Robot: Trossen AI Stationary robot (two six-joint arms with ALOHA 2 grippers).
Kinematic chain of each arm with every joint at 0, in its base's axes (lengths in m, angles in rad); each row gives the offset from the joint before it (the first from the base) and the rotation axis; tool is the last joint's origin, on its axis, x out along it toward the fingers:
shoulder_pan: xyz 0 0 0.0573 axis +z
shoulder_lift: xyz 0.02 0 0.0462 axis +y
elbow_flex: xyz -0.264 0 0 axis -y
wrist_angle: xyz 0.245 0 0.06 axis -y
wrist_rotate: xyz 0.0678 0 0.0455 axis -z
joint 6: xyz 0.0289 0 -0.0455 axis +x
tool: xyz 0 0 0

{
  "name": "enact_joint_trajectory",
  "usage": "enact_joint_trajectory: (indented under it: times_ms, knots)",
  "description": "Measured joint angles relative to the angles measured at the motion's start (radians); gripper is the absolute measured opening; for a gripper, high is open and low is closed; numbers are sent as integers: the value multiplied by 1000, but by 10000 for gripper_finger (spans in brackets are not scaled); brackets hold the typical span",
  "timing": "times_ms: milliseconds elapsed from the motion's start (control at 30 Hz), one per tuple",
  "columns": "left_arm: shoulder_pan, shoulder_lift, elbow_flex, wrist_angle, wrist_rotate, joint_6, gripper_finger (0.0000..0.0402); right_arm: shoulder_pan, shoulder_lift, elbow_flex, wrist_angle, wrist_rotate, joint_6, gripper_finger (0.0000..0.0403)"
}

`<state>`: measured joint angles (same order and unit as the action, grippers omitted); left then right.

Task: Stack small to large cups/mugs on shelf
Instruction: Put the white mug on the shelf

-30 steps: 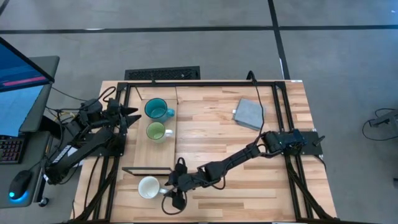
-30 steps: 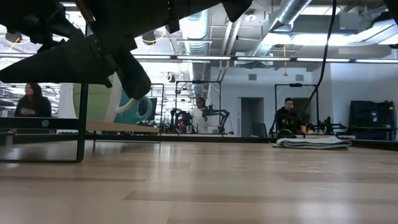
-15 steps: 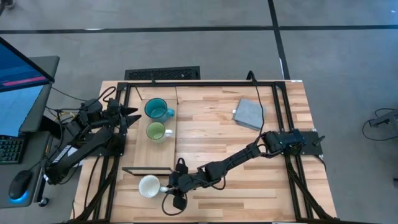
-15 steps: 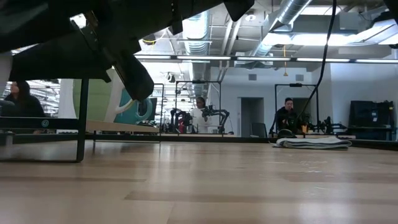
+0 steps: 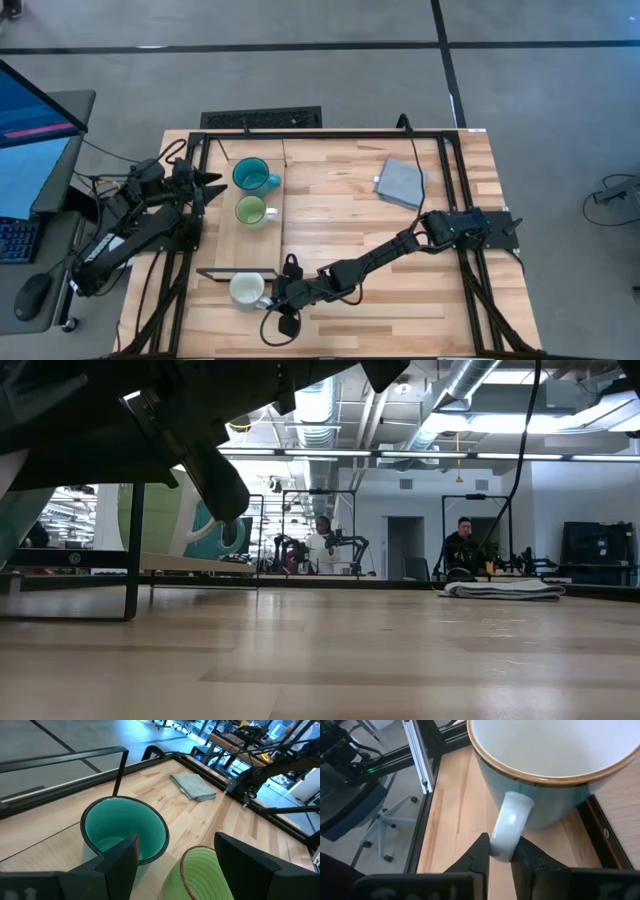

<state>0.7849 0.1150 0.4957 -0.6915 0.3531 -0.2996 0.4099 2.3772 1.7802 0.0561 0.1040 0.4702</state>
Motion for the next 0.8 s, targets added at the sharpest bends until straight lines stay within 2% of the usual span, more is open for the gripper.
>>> enact_joint_trajectory:
  times_ms: [400,800]
  knots:
    - [0,0,0,0,0,0,248,0,-4,1,-26,-21,-10,60]
    - [0,0,0,0,0,0,248,4,-81,1,-248,-36,-79,60]
